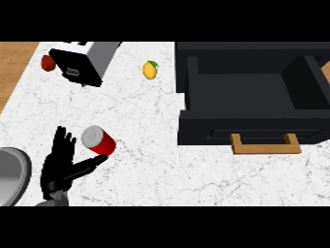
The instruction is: Pick up the can, place it into the drawer and close the drawer
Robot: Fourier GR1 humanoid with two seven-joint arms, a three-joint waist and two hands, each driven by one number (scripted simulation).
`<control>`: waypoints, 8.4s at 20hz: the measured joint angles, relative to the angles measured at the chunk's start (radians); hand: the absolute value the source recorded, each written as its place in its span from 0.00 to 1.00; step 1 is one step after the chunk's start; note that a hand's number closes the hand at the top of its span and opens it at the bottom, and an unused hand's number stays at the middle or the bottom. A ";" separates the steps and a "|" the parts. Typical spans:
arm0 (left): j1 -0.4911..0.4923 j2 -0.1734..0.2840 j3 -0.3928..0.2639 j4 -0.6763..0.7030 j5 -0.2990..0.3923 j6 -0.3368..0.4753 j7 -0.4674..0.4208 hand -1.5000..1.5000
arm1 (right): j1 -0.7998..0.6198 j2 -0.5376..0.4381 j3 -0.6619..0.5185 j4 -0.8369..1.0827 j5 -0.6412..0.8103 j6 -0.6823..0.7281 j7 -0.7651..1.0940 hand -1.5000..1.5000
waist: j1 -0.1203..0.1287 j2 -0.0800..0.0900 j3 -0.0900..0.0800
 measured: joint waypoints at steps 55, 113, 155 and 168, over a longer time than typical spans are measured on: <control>-0.359 0.008 -0.142 -0.119 0.085 -0.076 0.067 1.00 | 0.073 0.025 -0.007 -0.127 -0.117 -0.035 0.102 0.00 | 0.000 -0.002 0.001; -1.382 -0.020 -0.572 0.631 0.507 0.490 0.083 1.00 | -0.041 0.000 0.050 -0.124 -0.084 -0.090 0.148 0.00 | -0.070 0.014 0.002; -1.408 -0.020 -0.769 0.713 0.805 0.597 -0.155 0.00 | -0.269 -0.087 0.176 -0.225 0.421 -0.022 -0.044 0.00 | -0.044 0.020 0.001; -1.399 -0.009 -0.761 0.683 0.805 0.606 -0.117 0.00 | -0.512 -0.067 0.534 0.018 1.060 -0.197 -0.145 0.00 | 0.015 0.009 0.001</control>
